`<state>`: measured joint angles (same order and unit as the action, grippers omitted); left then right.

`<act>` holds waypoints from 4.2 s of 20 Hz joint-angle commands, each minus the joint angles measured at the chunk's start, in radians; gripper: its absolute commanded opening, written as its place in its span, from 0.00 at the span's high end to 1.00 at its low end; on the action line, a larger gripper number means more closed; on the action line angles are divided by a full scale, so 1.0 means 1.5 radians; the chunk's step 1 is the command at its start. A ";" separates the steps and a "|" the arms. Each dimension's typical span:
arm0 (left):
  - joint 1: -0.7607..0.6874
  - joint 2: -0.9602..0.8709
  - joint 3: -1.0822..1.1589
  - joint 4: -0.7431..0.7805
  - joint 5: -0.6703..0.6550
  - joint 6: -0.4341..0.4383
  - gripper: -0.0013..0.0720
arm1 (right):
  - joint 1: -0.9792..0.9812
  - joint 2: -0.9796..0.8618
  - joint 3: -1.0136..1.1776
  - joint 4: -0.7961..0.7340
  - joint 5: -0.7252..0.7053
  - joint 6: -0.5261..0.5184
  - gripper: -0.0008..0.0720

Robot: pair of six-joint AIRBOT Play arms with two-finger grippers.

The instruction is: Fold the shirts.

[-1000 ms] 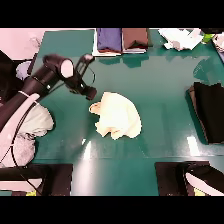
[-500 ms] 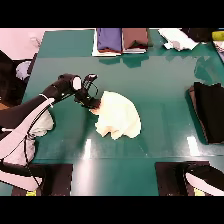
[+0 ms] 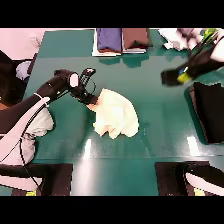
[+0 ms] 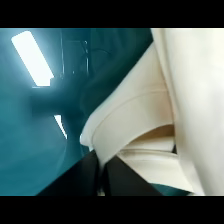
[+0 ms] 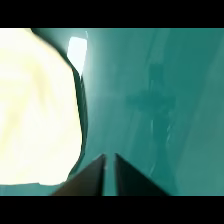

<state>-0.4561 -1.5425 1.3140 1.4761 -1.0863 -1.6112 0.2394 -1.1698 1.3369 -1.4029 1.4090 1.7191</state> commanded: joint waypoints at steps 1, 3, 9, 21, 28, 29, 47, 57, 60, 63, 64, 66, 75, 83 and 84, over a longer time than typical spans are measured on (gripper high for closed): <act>0.001 0.006 0.002 0.013 -0.002 -0.001 0.94 | 0.001 0.006 -0.208 0.125 -0.086 0.025 0.27; 0.001 0.006 0.002 0.013 -0.002 -0.001 0.94 | 0.015 0.002 -0.292 0.192 -0.148 0.025 0.26; 0.001 0.006 0.002 0.013 -0.003 0.000 0.94 | 0.111 -0.078 -0.351 0.233 -0.215 0.026 0.27; 0.035 0.083 0.026 0.061 -0.008 -0.008 0.94 | 0.093 -0.001 -0.241 -0.005 -0.163 0.063 0.97; 0.061 0.292 0.086 0.056 0.104 -0.008 0.94 | -0.083 0.192 -0.047 -0.074 -0.122 0.008 0.97; 0.061 0.320 0.099 0.056 0.115 -0.008 0.94 | -0.097 0.210 -0.014 -0.073 -0.122 -0.003 0.97; 0.061 0.507 0.320 -0.048 0.111 -0.002 0.94 | -0.261 0.133 0.538 -0.020 -0.104 -0.104 0.97; 0.090 0.137 0.103 0.089 -0.054 -0.003 0.94 | -0.096 -0.171 0.292 0.043 -0.159 -0.105 0.97; 0.127 0.040 0.071 0.088 0.023 -0.010 0.94 | -0.072 -0.252 0.263 0.044 -0.191 -0.105 0.97; 0.145 -0.001 0.071 0.086 0.038 -0.008 0.94 | -0.063 -0.306 0.263 0.045 -0.203 -0.105 0.97; 0.147 -0.001 0.071 0.086 0.038 -0.008 0.94 | -0.064 -0.315 0.263 0.045 -0.204 -0.105 0.96; 0.147 -0.001 0.078 0.086 0.026 -0.008 0.43 | -0.070 -0.317 0.268 0.045 -0.206 -0.105 0.52; 0.147 0.174 -0.069 0.052 -0.100 -0.043 0.28 | -0.205 -0.140 0.162 -0.048 0.016 -0.135 0.42; 0.147 0.287 -0.269 -0.053 -0.041 -0.043 0.28 | -0.433 0.085 -0.349 -0.055 -0.031 -0.135 0.18; 0.147 0.287 -0.268 -0.058 -0.031 -0.043 0.28 | -0.450 0.091 -0.386 -0.047 -0.041 -0.136 0.18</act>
<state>-0.2356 -1.1358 0.9539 1.4338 -1.1656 -1.6741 -0.3321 -1.1057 0.9676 -1.4944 1.3827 1.5177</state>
